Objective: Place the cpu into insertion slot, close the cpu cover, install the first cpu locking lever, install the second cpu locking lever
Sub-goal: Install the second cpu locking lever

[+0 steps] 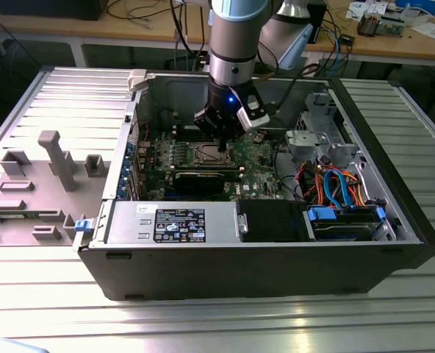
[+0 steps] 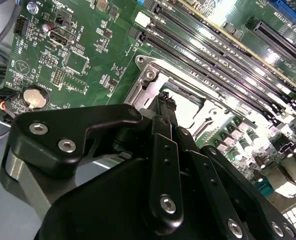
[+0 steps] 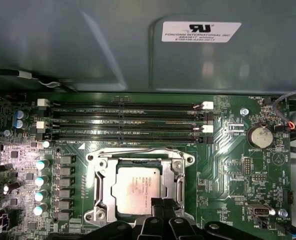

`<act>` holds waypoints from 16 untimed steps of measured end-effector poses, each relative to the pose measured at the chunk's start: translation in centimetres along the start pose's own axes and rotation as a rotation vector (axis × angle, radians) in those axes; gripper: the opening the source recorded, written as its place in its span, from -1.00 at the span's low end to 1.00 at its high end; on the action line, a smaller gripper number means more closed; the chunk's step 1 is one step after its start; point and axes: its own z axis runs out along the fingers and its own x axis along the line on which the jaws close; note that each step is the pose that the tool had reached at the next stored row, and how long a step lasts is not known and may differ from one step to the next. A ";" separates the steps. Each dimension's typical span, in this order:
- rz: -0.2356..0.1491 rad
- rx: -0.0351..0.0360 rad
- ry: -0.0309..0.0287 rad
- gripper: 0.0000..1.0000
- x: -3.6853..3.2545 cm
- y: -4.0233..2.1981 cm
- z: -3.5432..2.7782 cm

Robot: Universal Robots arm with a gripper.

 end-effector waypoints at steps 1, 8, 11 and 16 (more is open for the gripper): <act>0.000 -0.0001 0.0000 -0.79 0.00 -0.01 -0.08; 0.000 0.0000 0.0000 -0.79 0.01 -0.47 -0.19; 0.000 -0.0001 0.0000 -0.79 0.02 -0.99 -0.20; 0.000 -0.0001 0.0000 -0.79 0.05 -2.43 -0.24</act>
